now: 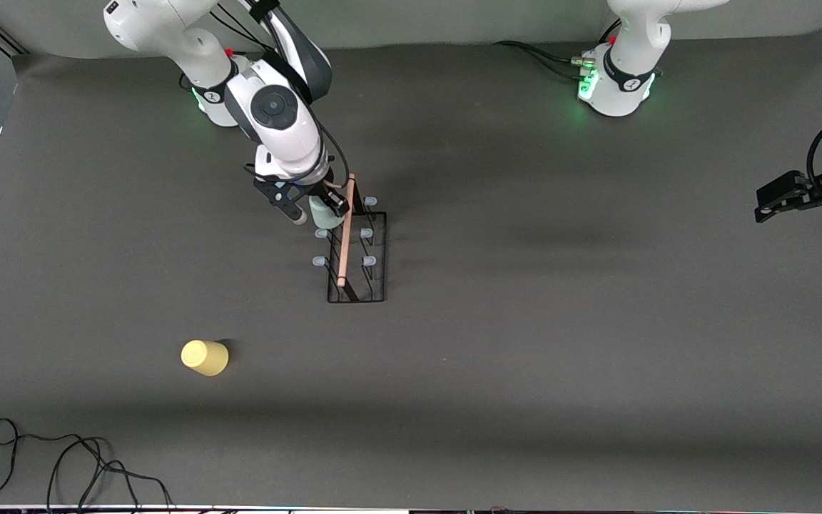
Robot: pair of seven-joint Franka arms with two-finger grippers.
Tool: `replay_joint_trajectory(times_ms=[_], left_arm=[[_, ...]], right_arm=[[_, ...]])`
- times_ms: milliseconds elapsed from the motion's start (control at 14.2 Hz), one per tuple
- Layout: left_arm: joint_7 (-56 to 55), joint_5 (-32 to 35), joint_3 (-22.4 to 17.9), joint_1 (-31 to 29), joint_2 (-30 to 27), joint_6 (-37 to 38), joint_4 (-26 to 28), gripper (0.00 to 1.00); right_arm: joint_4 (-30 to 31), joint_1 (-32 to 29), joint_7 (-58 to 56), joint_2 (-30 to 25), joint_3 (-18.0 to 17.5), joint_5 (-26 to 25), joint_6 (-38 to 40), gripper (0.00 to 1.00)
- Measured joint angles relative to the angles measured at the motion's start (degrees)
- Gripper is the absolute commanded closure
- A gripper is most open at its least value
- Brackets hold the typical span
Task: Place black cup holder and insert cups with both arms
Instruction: 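Place the pale green cup onto a holder peg with the right gripper, then move the right gripper to the yellow cup and grasp it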
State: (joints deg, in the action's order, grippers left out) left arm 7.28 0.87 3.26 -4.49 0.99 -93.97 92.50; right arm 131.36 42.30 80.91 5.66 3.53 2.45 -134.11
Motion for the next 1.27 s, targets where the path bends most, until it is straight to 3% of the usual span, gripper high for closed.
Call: replay_joint_trajectory(times_ms=[281,492,633,773,984,1125,1266], left_arm=[[0.00,0.00,-0.08,-0.15,0.04,0.00,0.02,0.00],[0.00,0.00,-0.18,-0.21,0.25,0.00,0.04,0.00],[0.00,0.00,-0.19,-0.22,0.42,0.00,0.04,0.00],[0.00,-0.01,-0.19,-0.22,0.47,0.00,0.04,0.00],[0.00,-0.01,-0.15,-0.21,0.48,0.00,0.04,0.00],[-0.25,-0.02,-0.11,-0.18,0.54,0.00,0.06,0.00],[-0.58,-0.04,-0.02,-0.14,0.66,-0.01,0.08,0.00]], right_arm=[[-2.33,-0.01,0.10,-1.14,0.41,0.01,3.29,0.00],[-11.96,-0.17,0.02,-2.85,0.76,0.01,17.31,0.00],[-19.14,-0.25,-3.38,-3.36,3.00,0.00,25.40,0.00],[-23.85,-0.53,-13.42,-3.30,7.83,-0.01,29.55,0.00],[-27.29,-1.27,-35.34,-0.78,18.41,-0.04,30.32,0.00],[-31.49,-2.84,-50.55,4.20,24.77,0.16,29.52,0.00],[-38.33,-8.13,-63.64,11.29,26.45,3.69,29.23,0.00]])
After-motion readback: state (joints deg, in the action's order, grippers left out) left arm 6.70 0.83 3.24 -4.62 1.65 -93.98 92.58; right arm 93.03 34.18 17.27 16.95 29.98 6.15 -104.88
